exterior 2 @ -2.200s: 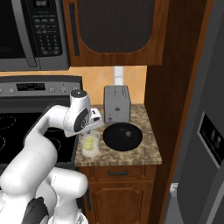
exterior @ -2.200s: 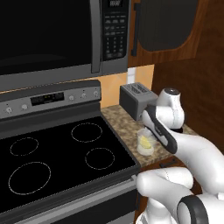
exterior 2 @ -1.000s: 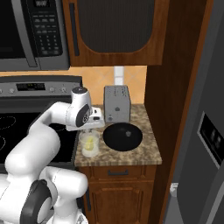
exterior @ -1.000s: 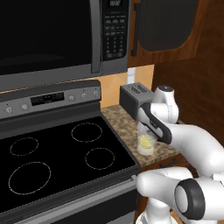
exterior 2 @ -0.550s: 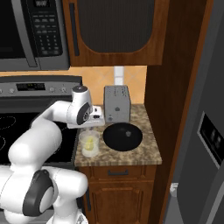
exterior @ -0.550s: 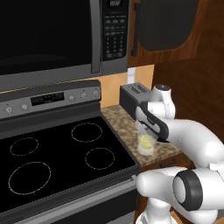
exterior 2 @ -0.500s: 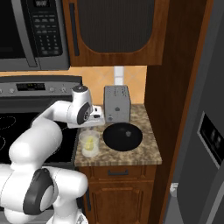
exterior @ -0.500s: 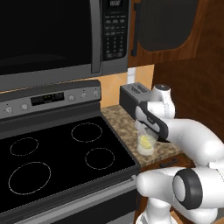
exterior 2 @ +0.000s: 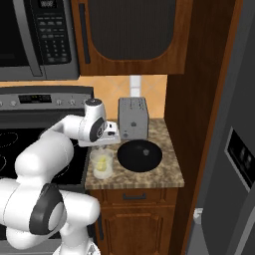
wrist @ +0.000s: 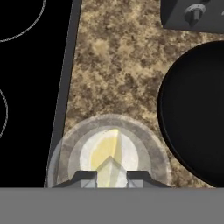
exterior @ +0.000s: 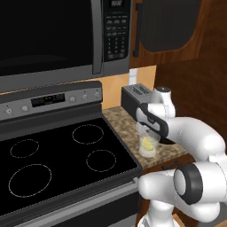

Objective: Grab a lemon wedge from the fridge and one ice cube from the ice bowl, and put them in the glass of lemonade.

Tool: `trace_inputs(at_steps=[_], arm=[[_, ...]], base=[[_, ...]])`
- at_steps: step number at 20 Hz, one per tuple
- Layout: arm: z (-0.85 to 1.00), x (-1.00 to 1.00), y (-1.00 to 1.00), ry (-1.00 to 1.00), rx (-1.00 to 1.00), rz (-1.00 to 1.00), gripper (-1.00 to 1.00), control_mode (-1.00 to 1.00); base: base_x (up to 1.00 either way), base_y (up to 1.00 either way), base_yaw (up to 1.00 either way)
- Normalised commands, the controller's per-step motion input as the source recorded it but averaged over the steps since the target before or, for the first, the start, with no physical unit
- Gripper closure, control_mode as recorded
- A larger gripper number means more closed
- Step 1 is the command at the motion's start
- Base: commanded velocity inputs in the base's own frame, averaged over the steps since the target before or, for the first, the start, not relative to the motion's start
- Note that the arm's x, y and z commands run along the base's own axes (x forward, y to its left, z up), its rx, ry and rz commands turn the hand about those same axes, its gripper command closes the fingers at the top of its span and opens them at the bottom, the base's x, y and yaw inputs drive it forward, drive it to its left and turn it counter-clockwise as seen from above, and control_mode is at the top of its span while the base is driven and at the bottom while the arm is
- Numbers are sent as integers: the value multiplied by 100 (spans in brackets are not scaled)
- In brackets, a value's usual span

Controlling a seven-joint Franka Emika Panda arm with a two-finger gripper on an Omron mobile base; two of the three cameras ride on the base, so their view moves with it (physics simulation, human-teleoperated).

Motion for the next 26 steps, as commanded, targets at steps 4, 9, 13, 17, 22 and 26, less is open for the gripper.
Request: trace_inputs(at_steps=[4,9,13,17,22,26], arm=[[0,-2,0,0,0,0,-100,-100],[0,0,0,0,0,0,-100,-100],[0,0,0,0,0,0,-100,-100],[9,-5,-4,0,1,4,-100,-100],[38,-15,-9,0,7,1,-100,-100],[43,-41,-9,0,10,0,-100,-100]], base=[[0,0,0],[0,0,0],[0,0,0],[0,0,0],[0,0,0],[0,0,0]])
